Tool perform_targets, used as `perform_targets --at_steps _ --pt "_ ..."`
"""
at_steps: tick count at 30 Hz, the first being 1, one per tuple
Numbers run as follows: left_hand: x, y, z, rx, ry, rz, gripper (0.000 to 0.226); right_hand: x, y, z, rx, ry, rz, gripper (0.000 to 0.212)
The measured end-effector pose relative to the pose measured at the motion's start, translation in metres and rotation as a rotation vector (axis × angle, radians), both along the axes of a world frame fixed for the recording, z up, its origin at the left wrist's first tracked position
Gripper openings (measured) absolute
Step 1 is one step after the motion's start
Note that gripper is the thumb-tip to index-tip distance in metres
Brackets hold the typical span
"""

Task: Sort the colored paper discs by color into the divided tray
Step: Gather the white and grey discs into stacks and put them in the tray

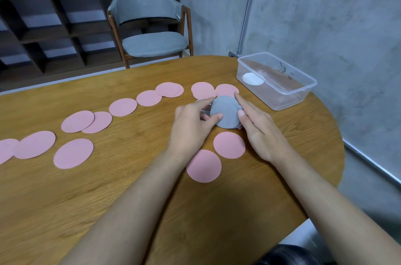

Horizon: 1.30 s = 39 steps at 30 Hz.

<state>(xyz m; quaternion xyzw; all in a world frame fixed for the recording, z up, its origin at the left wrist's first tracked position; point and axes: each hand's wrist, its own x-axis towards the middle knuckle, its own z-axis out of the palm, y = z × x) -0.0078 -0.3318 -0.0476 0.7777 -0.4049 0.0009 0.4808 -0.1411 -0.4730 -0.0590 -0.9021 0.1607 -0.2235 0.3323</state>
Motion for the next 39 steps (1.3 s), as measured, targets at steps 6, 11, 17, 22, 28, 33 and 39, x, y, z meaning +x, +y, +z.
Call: perform_targets --at_steps 6,11,17,22,28,33,39 --pt "-0.001 -0.001 -0.004 -0.009 -0.075 -0.008 0.037 0.002 0.004 0.002 -0.062 0.084 -0.016 0.066" --pt "-0.001 0.002 -0.008 0.017 -0.142 -0.033 0.034 0.003 0.0 -0.001 -0.146 0.043 -0.02 0.059" --pt "0.02 0.006 -0.011 0.19 -0.198 0.039 0.057 0.003 -0.006 -0.001 -0.083 -0.084 -0.127 0.032" --pt "0.025 0.004 -0.017 0.406 -0.225 -0.028 0.055 0.004 -0.011 -0.002 0.025 -0.102 -0.221 0.031" --pt "0.022 0.004 -0.008 0.365 -0.226 0.087 0.048 0.004 -0.01 -0.001 0.023 -0.08 -0.233 0.031" --pt "0.02 0.007 -0.003 0.399 -0.354 0.041 0.034 0.005 -0.012 -0.002 0.02 -0.066 -0.238 0.033" --pt "0.023 0.011 -0.007 0.215 -0.353 0.063 0.025 0.006 -0.013 -0.002 0.02 -0.066 -0.237 0.038"
